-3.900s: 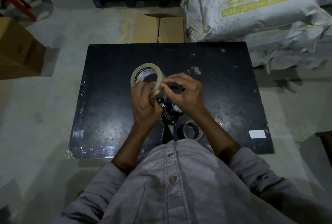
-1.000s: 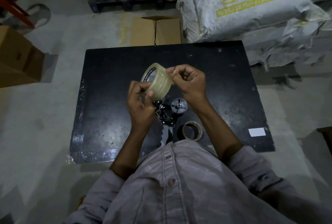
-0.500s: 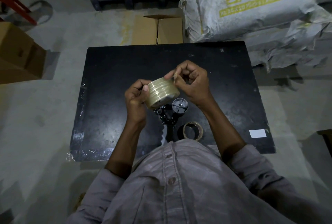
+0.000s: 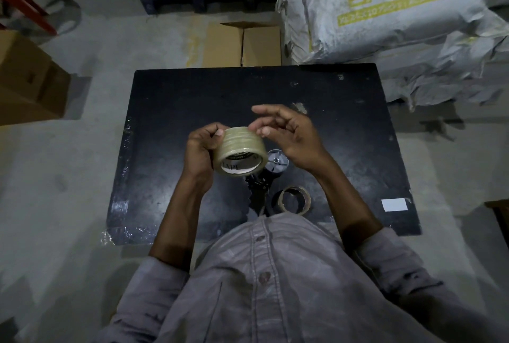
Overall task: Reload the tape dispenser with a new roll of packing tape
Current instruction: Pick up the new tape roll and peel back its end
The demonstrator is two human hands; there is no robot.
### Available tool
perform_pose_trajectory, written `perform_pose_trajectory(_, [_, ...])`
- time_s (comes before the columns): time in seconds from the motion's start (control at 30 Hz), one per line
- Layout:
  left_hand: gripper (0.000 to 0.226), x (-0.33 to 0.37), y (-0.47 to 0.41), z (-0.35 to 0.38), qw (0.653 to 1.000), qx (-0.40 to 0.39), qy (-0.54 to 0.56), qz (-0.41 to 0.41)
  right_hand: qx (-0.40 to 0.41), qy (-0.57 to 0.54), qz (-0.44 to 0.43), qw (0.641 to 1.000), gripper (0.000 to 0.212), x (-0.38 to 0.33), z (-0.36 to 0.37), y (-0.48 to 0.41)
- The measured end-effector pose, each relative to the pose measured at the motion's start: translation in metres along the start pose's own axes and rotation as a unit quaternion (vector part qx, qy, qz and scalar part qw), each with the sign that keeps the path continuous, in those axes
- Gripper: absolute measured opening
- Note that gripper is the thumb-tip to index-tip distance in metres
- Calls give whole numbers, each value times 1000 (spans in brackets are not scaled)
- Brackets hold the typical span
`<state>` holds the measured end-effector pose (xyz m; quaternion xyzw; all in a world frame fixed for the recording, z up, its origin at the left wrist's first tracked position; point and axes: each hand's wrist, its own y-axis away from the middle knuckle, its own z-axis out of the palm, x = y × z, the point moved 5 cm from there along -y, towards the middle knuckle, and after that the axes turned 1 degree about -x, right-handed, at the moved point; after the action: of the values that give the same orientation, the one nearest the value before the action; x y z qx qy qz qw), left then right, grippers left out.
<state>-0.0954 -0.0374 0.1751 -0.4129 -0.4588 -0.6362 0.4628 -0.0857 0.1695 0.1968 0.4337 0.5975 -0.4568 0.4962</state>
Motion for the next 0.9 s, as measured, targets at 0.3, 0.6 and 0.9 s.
perform_pose_trajectory(0.3, [28,-8,2,2,980,192,-9,57,98,115,-80,985,29,-12,13,3])
perform_pose_trajectory(0.6, [31,-2,-8,-5,955,280,-12,96,152,126,-157,968,39,-17,17,8])
perform_pose_trajectory(0.9, [35,5,0,2,947,271,11,173,176,91,-165,966,45,-17,19,6])
